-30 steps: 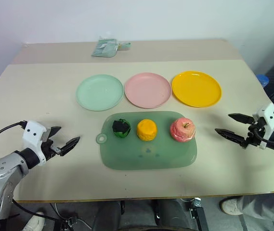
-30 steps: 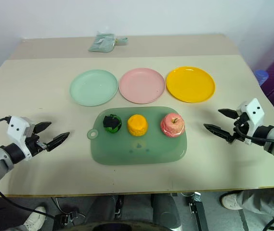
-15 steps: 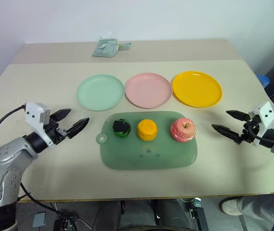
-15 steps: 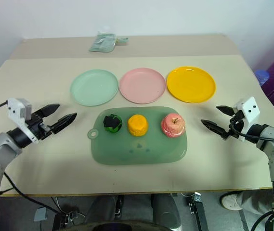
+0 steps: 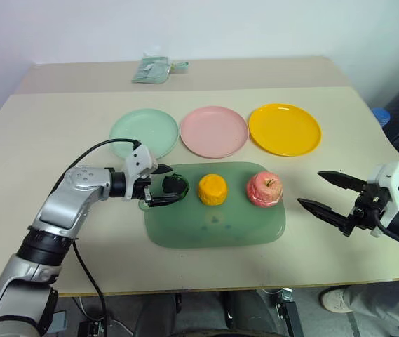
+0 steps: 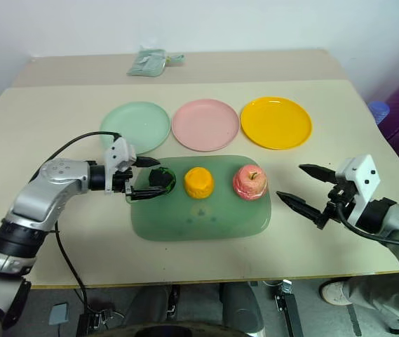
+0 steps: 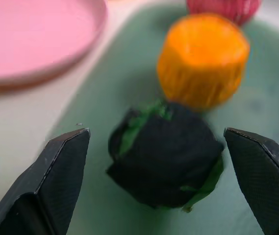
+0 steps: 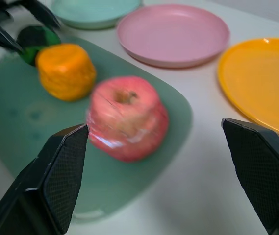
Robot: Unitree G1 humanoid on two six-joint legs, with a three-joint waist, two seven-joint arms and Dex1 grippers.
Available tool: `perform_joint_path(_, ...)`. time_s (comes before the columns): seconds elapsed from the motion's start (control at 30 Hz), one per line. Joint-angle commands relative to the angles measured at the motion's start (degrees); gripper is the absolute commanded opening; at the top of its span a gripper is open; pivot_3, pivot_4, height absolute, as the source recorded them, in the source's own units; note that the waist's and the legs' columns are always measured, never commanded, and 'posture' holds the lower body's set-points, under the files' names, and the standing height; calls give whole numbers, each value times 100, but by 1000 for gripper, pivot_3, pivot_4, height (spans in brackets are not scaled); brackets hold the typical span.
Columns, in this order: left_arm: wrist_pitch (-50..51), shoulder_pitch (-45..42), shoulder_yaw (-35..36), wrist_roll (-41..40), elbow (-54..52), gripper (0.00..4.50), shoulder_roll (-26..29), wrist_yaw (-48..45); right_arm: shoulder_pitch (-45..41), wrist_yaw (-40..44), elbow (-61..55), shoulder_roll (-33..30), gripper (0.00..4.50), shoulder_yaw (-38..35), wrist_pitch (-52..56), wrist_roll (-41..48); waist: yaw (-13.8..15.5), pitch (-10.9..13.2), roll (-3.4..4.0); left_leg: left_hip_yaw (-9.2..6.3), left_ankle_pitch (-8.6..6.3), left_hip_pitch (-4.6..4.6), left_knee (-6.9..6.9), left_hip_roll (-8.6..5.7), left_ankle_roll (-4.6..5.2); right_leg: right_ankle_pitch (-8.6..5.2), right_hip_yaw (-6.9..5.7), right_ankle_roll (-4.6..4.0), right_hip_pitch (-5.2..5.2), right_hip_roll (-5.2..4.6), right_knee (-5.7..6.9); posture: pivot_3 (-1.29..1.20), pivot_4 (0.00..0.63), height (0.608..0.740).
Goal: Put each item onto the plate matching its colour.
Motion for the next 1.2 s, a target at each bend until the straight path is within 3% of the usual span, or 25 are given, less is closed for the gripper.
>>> perform_joint_path(0.03, -241, -177, -89, 218, 244, 3109, -72, -197, 98, -152, -235, 69, 4500, -164, 18, 87, 5, 1, -3, 0, 0, -3, 4, -1, 0, 0, -1, 0, 0, -1, 0, 0, 150, 740)
perform_joint_path(0.13, -443, -152, 71, 284, 373, 1728, -105, -180, 139, -201, -338, 57, 4500, -199, 67, 155, 3, -1, 0, -2, 0, -2, 5, 0, 0, 0, -1, 1, 0, -2, 0, 0, 150, 740)
perform_joint_path(0.27, -302, -256, 775, -117, 510, 1728, -284, 179, 40, -230, -326, 33, 4500, -110, 80, 194, 0, 1, -2, -8, 0, -1, 5, 2, 0, 0, -1, 1, 0, -1, 3, 0, 150, 740)
perform_joint_path(0.43, -392, -1086, 1436, 619, 1896, 1728, -577, 2349, -356, -330, -346, 72, 4500, 272, 95, 221, 2, 3, -8, -14, 0, -2, 11, 0, 1, 0, -5, 1, -1, -1, 11, 0, 150, 740)
perform_joint_path(0.57, -266, -1563, 1615, 686, 2807, 1728, -770, 2814, -707, -379, -304, 78, 4500, 602, 101, 203, 0, 2, -7, -13, -1, -2, 11, -3, 2, -1, -5, 4, -2, -4, 11, 0, 150, 740)
perform_joint_path(0.67, -346, -1824, 1643, 721, 3282, 2648, -891, 2827, -1066, -469, -321, 86, 4500, 868, 172, 223, 1, 3, -8, -12, -1, -8, 12, -5, 2, 0, -5, 4, -9, -7, 11, 0, 150, 740)
perform_joint_path(0.77, -511, -1923, 1665, 764, 3425, 4161, -871, 2804, -1444, -621, -426, 117, 4500, 1089, 613, 627, -1, 7, -16, -13, 0, -10, 13, -5, 1, 0, -5, 4, -12, -6, 14, 0, 150, 740)
perform_joint_path(0.8, -549, -1916, 1734, 717, 3372, 4453, -839, 2794, -1598, -719, -518, 150, 4500, 1275, 787, 713, -1, 7, -16, -13, 0, -10, 13, -4, 1, 0, -5, 4, -13, -5, 14, 0, 150, 740)
perform_joint_path(1.0, -939, -1089, 2234, 262, 1828, 4453, -597, 2501, -2461, -1675, -669, 710, 4500, 2938, 836, -544, -52, 6, -15, -7, 3, -21, 5, 4, -5, 0, 1, 2, -45, -6, 27, 0, 150, 740)
perform_joint_path(1.2, -643, 1417, 1802, -197, -1203, 4453, 134, 1096, -2920, -2224, -56, 1441, 4500, 3747, 1106, -1212, -42, 2, -16, 4, 4, -22, 5, 8, -7, 0, 9, 2, -48, -27, 27, 0, 150, 740)
